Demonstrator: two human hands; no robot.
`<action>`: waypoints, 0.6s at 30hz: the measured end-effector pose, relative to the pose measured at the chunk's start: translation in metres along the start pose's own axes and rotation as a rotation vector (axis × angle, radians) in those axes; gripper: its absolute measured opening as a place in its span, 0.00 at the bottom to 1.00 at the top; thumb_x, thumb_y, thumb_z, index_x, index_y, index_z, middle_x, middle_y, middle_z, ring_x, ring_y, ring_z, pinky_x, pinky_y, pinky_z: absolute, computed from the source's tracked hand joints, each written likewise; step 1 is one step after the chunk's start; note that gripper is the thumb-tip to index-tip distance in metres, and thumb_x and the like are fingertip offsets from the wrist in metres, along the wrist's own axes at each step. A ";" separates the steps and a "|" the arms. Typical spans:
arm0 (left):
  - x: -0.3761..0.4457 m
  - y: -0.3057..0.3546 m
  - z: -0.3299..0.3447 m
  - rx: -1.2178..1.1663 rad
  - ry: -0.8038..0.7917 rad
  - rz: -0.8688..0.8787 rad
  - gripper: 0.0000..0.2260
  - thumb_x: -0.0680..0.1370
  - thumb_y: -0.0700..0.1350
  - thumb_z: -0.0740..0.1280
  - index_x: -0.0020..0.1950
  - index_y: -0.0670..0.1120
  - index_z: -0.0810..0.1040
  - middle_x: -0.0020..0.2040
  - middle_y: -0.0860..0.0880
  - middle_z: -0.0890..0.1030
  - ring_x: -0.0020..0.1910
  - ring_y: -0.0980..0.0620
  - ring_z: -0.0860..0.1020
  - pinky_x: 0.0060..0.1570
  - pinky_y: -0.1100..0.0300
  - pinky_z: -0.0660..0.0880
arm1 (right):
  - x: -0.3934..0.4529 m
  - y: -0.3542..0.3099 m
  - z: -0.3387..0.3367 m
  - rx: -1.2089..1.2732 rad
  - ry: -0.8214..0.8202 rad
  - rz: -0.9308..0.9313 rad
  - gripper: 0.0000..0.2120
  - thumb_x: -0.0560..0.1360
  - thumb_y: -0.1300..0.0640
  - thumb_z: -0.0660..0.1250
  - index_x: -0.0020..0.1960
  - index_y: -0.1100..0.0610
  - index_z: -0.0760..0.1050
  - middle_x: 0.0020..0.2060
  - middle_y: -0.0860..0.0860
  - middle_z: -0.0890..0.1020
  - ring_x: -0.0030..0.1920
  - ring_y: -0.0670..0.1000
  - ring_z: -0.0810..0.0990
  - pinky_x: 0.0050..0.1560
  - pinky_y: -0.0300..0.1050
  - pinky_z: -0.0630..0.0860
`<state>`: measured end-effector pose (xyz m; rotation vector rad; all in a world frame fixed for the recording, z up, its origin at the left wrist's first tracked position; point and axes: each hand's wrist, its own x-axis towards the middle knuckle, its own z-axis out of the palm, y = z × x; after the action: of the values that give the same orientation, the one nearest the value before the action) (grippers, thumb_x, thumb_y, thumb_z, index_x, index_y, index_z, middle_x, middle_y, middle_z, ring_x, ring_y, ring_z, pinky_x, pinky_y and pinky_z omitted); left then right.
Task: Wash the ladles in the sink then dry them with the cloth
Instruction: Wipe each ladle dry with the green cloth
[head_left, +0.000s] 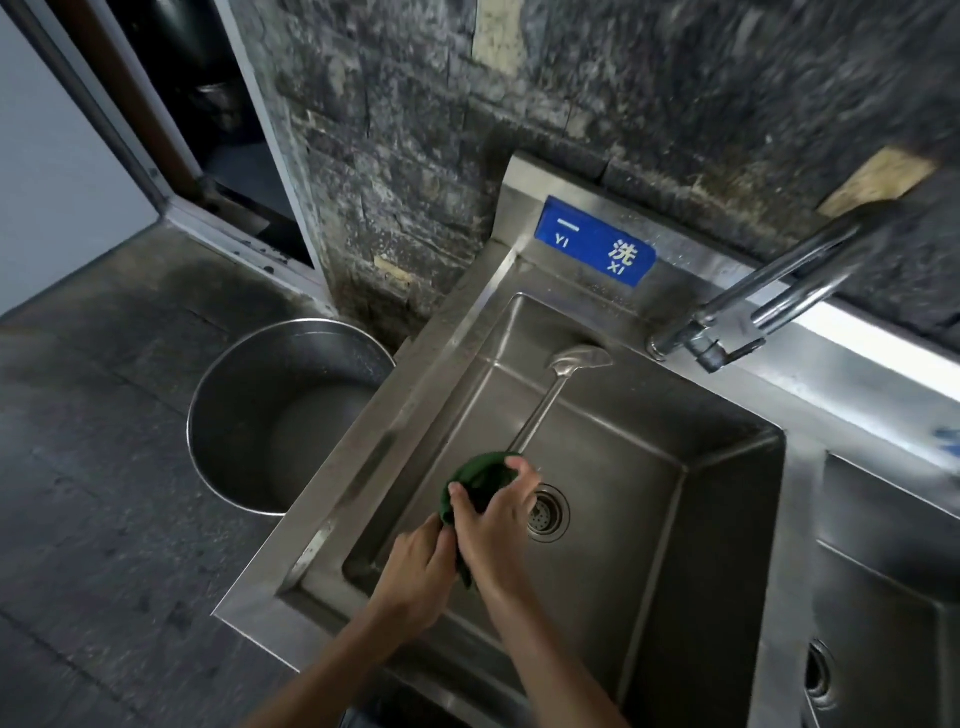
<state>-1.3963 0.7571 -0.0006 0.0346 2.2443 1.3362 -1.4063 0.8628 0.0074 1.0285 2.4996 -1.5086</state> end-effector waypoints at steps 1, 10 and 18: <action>-0.003 0.003 -0.001 -0.018 -0.011 0.003 0.15 0.82 0.46 0.56 0.39 0.50 0.76 0.30 0.52 0.80 0.27 0.57 0.76 0.28 0.60 0.70 | -0.001 -0.003 -0.004 -0.015 0.004 -0.019 0.36 0.74 0.52 0.76 0.72 0.49 0.56 0.64 0.49 0.64 0.61 0.45 0.68 0.59 0.41 0.73; -0.028 0.026 -0.036 0.064 0.059 0.224 0.08 0.76 0.52 0.58 0.41 0.51 0.74 0.32 0.52 0.79 0.32 0.56 0.76 0.34 0.53 0.71 | -0.021 -0.051 -0.016 0.104 0.060 -0.043 0.40 0.72 0.60 0.73 0.78 0.45 0.58 0.72 0.53 0.61 0.59 0.48 0.73 0.61 0.39 0.72; -0.035 0.081 -0.065 -0.226 0.067 0.401 0.33 0.68 0.53 0.64 0.74 0.52 0.66 0.62 0.68 0.77 0.61 0.70 0.75 0.56 0.75 0.69 | -0.034 -0.121 -0.040 0.201 0.127 -0.525 0.34 0.75 0.66 0.69 0.77 0.52 0.64 0.72 0.54 0.63 0.70 0.48 0.69 0.71 0.40 0.71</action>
<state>-1.4143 0.7356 0.1056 0.3823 2.2011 1.8173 -1.4355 0.8409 0.1338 0.5101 2.9127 -1.9064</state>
